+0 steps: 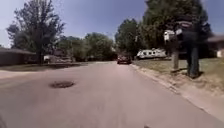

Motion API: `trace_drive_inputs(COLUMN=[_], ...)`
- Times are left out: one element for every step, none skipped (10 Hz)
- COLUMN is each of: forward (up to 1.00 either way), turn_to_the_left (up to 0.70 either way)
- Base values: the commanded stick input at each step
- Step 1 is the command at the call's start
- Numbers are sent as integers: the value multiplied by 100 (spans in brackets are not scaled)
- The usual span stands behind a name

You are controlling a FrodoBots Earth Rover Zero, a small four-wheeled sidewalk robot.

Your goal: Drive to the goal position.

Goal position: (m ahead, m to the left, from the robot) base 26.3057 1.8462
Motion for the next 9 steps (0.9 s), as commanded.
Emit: trace_drive_inputs(forward=[70,70,70,70,70,70,70,70,70], turn_to_the_left=[0,0,0,0,0,0,0,0,0])
